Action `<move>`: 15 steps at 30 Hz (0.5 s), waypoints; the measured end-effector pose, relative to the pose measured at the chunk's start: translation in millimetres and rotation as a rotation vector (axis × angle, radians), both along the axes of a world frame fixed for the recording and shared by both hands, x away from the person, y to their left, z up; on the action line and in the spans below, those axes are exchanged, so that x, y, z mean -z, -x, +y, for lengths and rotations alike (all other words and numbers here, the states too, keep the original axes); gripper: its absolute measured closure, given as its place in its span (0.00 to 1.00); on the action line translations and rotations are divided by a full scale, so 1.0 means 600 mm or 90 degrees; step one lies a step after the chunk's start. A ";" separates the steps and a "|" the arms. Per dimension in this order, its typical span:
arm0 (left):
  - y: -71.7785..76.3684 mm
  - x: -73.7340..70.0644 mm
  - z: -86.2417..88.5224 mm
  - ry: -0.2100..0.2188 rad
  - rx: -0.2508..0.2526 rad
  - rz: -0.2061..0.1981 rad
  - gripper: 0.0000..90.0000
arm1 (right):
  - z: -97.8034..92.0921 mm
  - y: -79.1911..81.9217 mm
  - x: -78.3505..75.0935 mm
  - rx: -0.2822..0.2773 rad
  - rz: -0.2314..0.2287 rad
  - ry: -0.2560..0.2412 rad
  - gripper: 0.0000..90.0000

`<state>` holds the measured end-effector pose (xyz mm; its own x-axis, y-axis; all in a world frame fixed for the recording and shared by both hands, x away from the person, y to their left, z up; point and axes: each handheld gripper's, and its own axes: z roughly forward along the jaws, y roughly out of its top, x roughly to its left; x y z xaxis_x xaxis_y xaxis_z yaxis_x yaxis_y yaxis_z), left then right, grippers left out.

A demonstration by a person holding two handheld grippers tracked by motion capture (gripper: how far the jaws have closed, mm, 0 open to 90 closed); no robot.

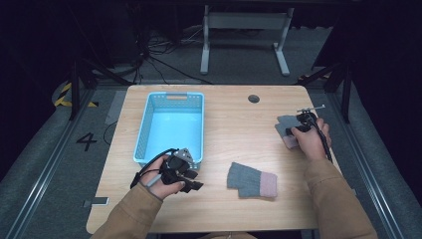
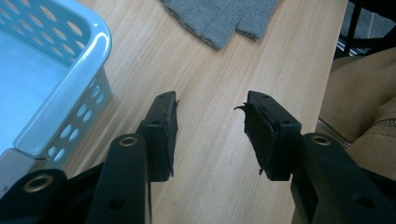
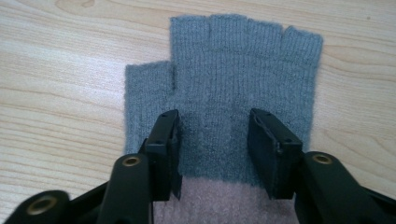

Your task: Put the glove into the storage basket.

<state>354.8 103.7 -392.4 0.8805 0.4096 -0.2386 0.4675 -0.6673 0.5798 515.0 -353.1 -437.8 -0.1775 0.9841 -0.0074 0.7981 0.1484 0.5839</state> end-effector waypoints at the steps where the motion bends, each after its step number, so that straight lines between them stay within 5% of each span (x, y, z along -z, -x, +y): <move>1: 0.000 0.000 0.000 0.000 0.000 0.000 0.61 | 0.001 0.000 0.000 -0.003 0.000 0.004 0.64; 8: 0.001 -0.001 -0.001 0.002 0.002 0.000 0.61 | 0.009 -0.002 -0.004 -0.019 0.014 0.012 0.85; 15: 0.000 -0.002 0.002 0.006 -0.001 -0.001 0.61 | 0.006 0.003 -0.009 -0.030 0.000 -0.003 0.89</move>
<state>354.9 105.1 -391.1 0.8801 0.4087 -0.2415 0.4679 -0.6612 0.5865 513.3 -349.3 -432.4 -0.2235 0.9747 -0.0029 0.7904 0.1830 0.5846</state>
